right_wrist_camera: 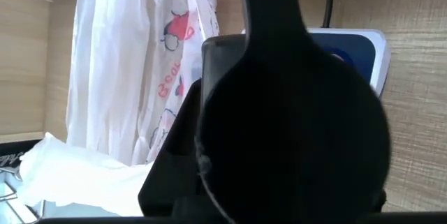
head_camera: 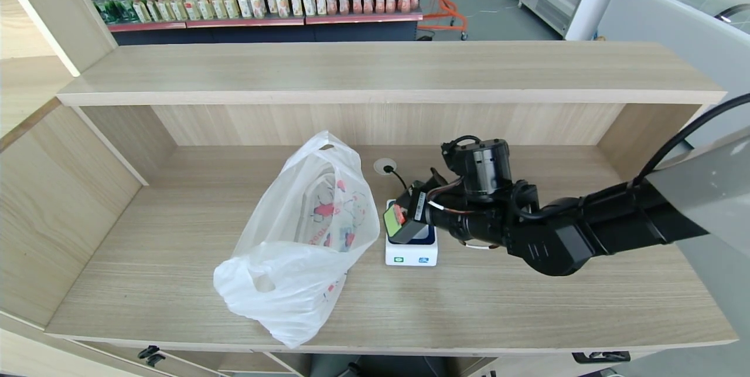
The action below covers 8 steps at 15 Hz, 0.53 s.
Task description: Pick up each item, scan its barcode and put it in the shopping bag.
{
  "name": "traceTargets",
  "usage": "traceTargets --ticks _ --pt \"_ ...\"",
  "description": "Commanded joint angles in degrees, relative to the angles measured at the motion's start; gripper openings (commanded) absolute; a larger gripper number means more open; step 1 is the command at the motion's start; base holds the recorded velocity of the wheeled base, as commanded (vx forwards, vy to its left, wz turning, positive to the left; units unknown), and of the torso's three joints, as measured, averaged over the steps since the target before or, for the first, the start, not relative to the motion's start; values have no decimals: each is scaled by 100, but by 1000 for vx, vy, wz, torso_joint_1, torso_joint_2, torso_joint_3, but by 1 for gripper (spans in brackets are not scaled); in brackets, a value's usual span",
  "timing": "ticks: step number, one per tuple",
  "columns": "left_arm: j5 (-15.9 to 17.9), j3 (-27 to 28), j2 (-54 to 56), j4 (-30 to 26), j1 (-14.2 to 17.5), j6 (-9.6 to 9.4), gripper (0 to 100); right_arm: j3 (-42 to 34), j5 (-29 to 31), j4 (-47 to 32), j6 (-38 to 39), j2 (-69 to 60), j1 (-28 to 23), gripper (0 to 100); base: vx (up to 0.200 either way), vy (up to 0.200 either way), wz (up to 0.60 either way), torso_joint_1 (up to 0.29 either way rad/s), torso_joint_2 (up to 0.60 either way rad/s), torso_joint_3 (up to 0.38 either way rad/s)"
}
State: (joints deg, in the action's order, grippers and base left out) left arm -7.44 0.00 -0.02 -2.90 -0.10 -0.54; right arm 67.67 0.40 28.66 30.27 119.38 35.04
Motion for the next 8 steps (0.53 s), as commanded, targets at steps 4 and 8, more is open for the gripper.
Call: traceTargets --ticks 4,8 --pt "-3 0 2 0 1 1 100 62 21 -36 -223 -469 3 0 0 0 0 0 0 0" --pt "-3 0 2 0 1 1 100 -448 364 -221 -1049 -1576 -76 0 0 0 0 0 0 0"
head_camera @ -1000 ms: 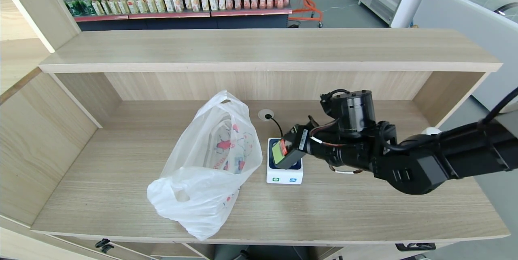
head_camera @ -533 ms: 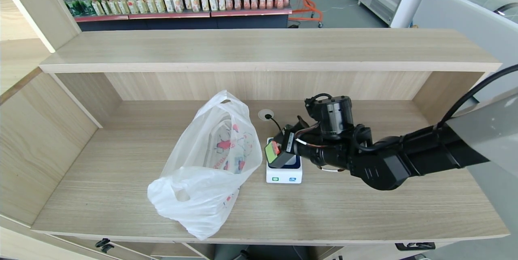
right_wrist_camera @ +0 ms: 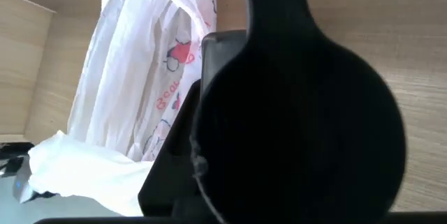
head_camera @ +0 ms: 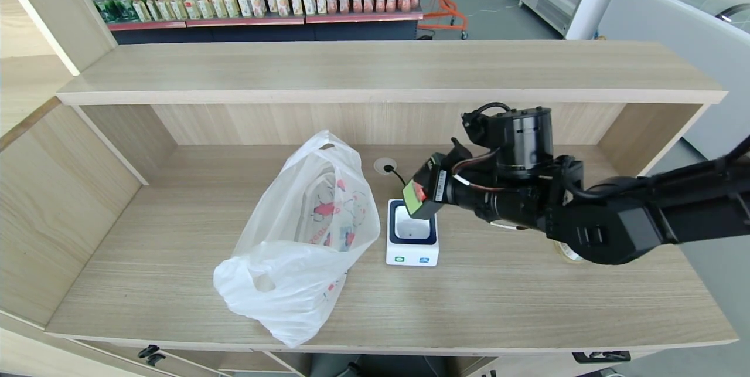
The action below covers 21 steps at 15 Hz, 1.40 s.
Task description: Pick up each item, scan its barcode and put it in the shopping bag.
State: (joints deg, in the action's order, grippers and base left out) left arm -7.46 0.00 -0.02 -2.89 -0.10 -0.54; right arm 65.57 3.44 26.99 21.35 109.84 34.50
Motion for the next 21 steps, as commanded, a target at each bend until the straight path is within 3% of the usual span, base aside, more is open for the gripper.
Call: traceTargets --ticks 1,3,6,15,18,21 --pt "-1 0 2 -1 1 1 100 -950 219 8 -1045 -1096 -31 0 0 0 0 0 0 0" --pt "-1 0 2 -1 1 1 100 -1512 245 368 -1642 -1333 -66 0 0 0 0 0 0 0" --pt "-1 0 2 -1 1 1 100 -1758 245 746 -1678 -1351 -49 0 0 0 0 0 0 0" --pt "-1 0 -6 -1 1 1 100 -1855 219 746 -1335 -1386 57 0 0 0 0 0 0 0" --pt "-1 0 2 -1 1 1 100 -1838 219 746 -1089 -1386 241 0 -200 0 0 7 1 1" --pt "-1 0 -6 -1 1 1 100 -1820 201 746 -799 -1386 294 0 0 0 0 0 0 0"
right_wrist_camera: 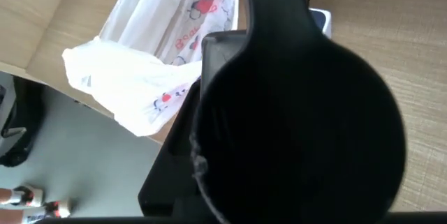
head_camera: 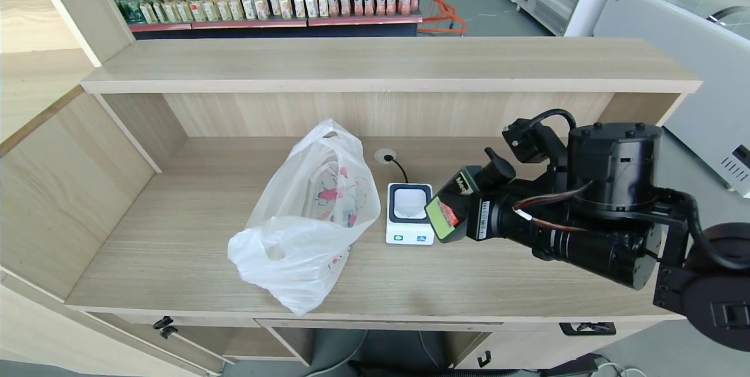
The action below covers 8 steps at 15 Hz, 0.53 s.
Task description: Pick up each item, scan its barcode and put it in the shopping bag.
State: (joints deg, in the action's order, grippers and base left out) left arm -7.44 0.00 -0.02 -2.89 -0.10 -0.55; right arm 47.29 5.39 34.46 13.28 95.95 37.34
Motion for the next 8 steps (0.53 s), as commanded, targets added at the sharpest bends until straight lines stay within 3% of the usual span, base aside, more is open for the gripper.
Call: traceTargets --ticks 1,8 --pt "-3 0 2 -1 1 -7 100 26 -3 -1 131 2 19 0 0 0 0 0 0 0" --pt "-3 0 2 -1 1 2 100 448 -117 -45 615 205 107 0 0 200 0 10 4 1"
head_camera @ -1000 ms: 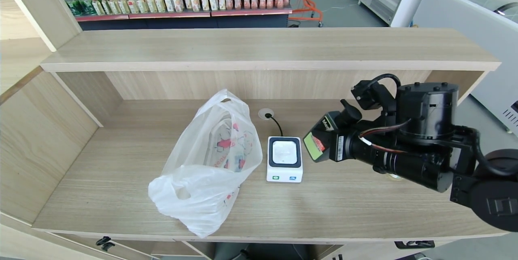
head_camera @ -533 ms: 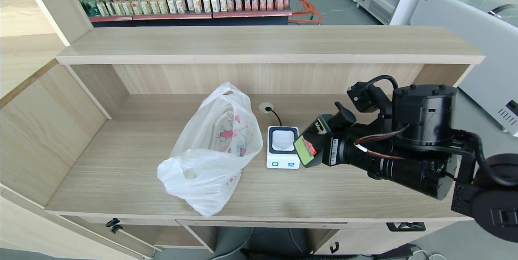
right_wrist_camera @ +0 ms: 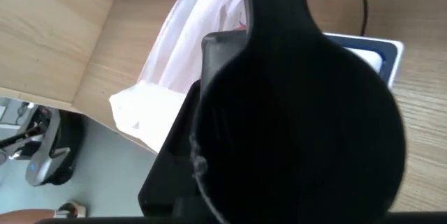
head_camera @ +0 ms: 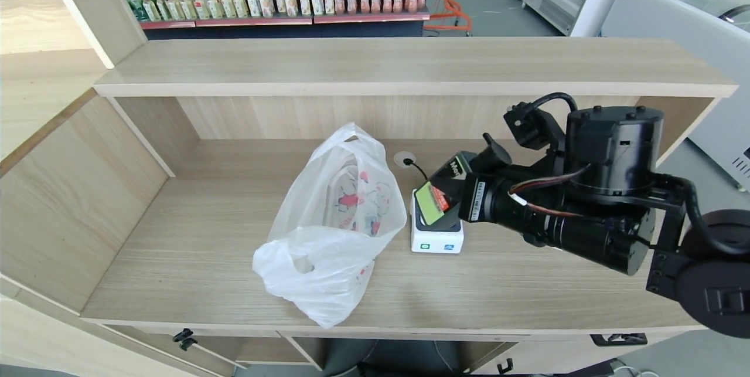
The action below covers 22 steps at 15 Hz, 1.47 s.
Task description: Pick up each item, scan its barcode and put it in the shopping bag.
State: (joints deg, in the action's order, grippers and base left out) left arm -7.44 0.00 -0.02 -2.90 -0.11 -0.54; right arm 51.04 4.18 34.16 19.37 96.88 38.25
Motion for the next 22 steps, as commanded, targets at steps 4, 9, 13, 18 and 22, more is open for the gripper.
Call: traceTargets --ticks 4,9,13,18,22 --pt "-3 0 2 0 2 1 100 486 83 -50 -21 595 24 0 0 50 0 -3 -2 2" --pt "-3 0 2 0 2 1 100 679 30 -463 -346 938 24 0 0 0 0 0 0 0" --pt "-3 0 2 0 2 1 100 626 -198 -463 -425 1026 -196 0 0 0 0 0 0 0" --pt "-3 0 2 0 2 1 100 1048 -242 -454 -838 1492 -389 0 0 0 0 0 0 0" --pt "-3 0 2 0 2 1 100 1716 -409 30 -1269 2230 -283 0 0 0 0 0 0 0"
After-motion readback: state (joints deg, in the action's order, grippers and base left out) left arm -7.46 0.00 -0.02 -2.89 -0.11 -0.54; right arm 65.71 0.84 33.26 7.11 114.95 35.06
